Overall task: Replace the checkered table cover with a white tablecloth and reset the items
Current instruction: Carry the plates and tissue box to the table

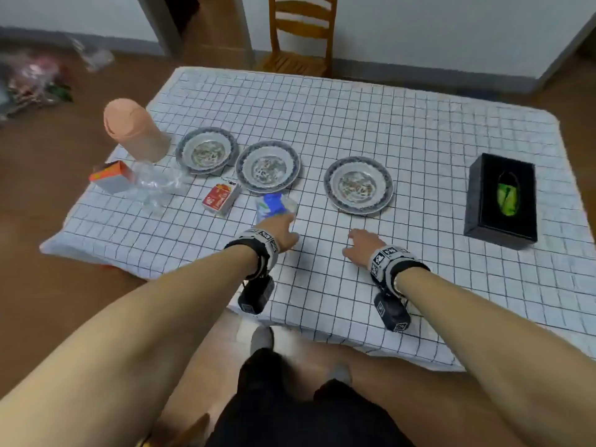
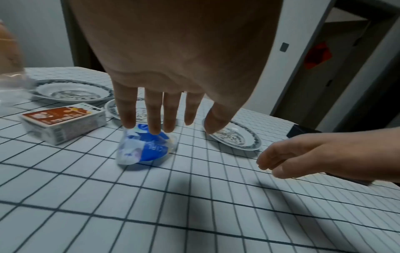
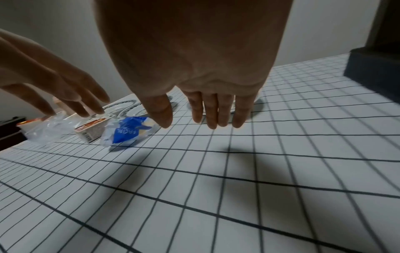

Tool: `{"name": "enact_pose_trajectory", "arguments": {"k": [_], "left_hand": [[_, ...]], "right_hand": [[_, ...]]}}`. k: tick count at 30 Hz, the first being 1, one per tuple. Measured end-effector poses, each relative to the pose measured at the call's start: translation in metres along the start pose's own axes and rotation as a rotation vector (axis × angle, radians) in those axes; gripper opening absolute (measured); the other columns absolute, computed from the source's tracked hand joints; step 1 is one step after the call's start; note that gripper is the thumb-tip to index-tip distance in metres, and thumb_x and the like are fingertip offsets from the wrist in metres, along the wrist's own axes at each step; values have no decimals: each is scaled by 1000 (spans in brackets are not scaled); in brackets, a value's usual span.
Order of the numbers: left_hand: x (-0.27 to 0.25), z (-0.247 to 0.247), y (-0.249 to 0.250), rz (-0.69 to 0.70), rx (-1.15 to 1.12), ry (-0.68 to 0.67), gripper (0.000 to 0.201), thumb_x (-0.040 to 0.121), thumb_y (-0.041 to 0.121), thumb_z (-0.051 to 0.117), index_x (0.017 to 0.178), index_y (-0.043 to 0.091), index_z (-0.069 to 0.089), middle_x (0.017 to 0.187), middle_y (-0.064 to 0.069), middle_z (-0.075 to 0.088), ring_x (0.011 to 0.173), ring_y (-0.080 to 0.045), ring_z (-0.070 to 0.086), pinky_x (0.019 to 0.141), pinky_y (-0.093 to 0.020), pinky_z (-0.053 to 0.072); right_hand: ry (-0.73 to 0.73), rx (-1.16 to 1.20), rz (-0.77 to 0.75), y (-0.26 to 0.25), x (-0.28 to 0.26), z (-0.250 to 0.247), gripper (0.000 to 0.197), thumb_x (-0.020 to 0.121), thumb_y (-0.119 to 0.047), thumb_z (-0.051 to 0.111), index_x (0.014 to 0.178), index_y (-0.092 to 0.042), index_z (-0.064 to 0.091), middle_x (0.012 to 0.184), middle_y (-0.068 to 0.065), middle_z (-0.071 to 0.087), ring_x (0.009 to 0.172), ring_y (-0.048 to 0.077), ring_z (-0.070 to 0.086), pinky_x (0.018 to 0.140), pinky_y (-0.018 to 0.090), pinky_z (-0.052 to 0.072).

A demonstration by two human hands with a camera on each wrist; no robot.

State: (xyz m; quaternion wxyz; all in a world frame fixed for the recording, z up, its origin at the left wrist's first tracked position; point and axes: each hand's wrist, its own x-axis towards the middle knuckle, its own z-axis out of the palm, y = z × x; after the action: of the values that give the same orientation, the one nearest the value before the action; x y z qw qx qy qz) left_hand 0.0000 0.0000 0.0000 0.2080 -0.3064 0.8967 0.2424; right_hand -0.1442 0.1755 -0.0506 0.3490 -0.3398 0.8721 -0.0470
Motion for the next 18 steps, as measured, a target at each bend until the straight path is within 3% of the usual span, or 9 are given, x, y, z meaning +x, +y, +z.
{"name": "enact_pose_trajectory", "arguments": {"k": [4,7,10,14,18], "left_hand": [[5,-18,-33,-9,-26,4,30,96,27,47,122,13,53,120,-15,62,106,-33,59,81,-32,41],[22,-34,-50,31,-55,-22,23,99,27,42,113,13,54,114,-11,58,101,-28,55,81,-28,37],[56,-45,-64,67,-85,-75,26,95,32,46,113,15,54,118,-8,60,102,-27,55,83,-32,42],[101,-55,-54,107,-60,-125,50,97,33,46,142,13,43,143,-16,50,125,-33,51,98,-37,42],[133,-55,-18,158,18,-161,53,100,33,43,149,14,35,147,-14,46,129,-31,48,100,-38,40]], "right_hand": [[-6,0,-18,-31,23,3,55,97,-31,51,146,-9,39,147,11,44,132,29,44,104,38,42],[5,2,31,-47,42,3,55,96,-31,51,146,-12,40,147,10,44,133,29,44,104,39,43],[24,15,79,-56,53,0,54,96,-32,50,144,-12,42,146,10,46,132,29,45,104,42,43],[63,80,175,-44,52,-5,54,96,-33,50,146,-14,42,148,7,45,132,26,46,106,41,42],[115,122,315,-7,33,-19,54,95,-31,51,145,-15,42,148,7,45,132,26,46,107,39,41]]}}
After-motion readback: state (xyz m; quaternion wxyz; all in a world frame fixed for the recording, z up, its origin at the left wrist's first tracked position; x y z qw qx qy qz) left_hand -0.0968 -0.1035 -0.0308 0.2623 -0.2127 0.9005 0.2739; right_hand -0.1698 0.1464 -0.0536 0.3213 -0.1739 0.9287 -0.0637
